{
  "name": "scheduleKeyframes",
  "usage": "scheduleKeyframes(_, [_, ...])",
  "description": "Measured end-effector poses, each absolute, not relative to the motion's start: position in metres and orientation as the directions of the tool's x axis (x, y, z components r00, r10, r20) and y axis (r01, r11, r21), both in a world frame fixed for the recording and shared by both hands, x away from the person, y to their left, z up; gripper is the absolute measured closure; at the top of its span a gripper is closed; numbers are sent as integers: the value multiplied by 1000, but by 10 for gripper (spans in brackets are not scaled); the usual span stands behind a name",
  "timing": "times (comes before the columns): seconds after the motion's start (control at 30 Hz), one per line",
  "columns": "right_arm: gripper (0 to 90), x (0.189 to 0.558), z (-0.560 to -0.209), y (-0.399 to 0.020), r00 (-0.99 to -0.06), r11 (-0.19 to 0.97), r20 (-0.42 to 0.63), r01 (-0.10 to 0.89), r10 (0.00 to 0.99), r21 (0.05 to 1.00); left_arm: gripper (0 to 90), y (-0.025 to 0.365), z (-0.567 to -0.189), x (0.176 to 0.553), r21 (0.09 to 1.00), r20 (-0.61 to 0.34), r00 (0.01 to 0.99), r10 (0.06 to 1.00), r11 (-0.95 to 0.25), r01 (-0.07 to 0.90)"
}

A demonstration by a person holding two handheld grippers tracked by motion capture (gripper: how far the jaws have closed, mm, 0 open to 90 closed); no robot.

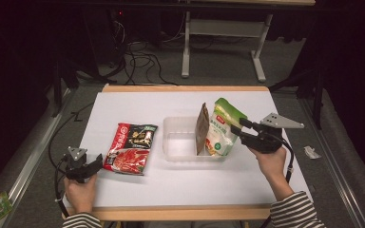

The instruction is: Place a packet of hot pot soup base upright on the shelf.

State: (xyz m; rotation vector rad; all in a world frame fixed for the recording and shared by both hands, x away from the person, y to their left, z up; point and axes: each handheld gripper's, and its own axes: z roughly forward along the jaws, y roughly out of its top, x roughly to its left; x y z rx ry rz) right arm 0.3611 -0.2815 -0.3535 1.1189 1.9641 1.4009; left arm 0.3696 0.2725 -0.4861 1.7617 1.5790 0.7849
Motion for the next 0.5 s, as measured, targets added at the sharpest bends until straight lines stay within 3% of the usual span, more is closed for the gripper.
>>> scheduleKeyframes(0.5, [588, 352, -360, -303, -506, 126, 83, 365, 859, 922, 388, 271, -486, 367, 798, 36, 100, 994, -88, 596])
